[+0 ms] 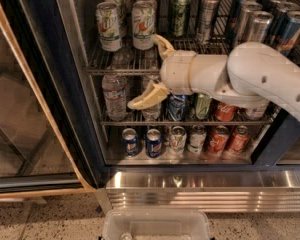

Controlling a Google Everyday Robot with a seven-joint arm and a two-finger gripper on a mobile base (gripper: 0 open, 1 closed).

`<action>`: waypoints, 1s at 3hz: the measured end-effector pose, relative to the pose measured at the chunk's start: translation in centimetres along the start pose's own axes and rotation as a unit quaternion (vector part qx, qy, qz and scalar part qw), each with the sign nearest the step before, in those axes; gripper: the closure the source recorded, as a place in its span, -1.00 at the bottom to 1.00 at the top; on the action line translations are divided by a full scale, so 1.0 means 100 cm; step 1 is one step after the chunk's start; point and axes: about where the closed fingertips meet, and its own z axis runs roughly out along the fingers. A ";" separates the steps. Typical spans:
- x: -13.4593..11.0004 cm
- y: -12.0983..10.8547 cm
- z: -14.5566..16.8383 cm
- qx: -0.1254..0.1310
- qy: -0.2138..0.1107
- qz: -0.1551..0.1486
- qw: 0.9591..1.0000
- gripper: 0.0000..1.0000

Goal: Pick 7up can from top shelf of fridge

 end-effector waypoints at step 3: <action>-0.029 -0.021 0.062 0.014 -0.036 0.001 0.999 -1.00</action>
Offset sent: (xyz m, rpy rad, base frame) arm 0.0629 0.0706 0.0455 0.0965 -0.0389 -0.0416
